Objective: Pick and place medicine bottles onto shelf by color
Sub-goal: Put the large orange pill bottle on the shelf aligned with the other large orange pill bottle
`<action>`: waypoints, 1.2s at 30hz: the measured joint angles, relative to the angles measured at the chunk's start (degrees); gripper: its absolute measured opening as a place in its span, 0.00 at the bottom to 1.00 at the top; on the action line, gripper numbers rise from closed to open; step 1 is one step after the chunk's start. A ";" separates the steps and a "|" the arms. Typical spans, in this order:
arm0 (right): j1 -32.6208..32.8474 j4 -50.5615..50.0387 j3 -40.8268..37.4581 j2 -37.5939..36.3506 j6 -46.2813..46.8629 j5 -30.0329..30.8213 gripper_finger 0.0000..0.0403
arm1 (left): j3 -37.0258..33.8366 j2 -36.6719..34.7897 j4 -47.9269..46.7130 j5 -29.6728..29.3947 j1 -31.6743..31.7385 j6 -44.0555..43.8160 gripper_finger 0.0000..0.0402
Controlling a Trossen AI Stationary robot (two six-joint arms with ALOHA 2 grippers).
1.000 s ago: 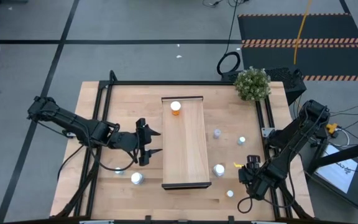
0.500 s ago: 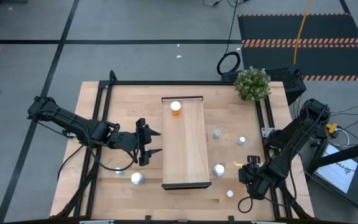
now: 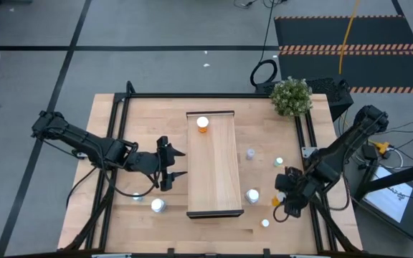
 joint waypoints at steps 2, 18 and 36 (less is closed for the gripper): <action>-1.98 -0.26 0.00 -1.49 -1.25 0.10 0.54 | 0.00 0.00 0.00 0.00 0.00 0.32 0.77; -16.56 -2.89 11.14 -5.24 -23.10 7.65 0.53 | 0.00 0.00 -0.04 0.00 0.00 1.22 0.77; -44.57 -4.61 31.97 4.83 -49.18 1.63 0.52 | 0.00 0.00 -0.90 -0.45 1.24 4.74 0.77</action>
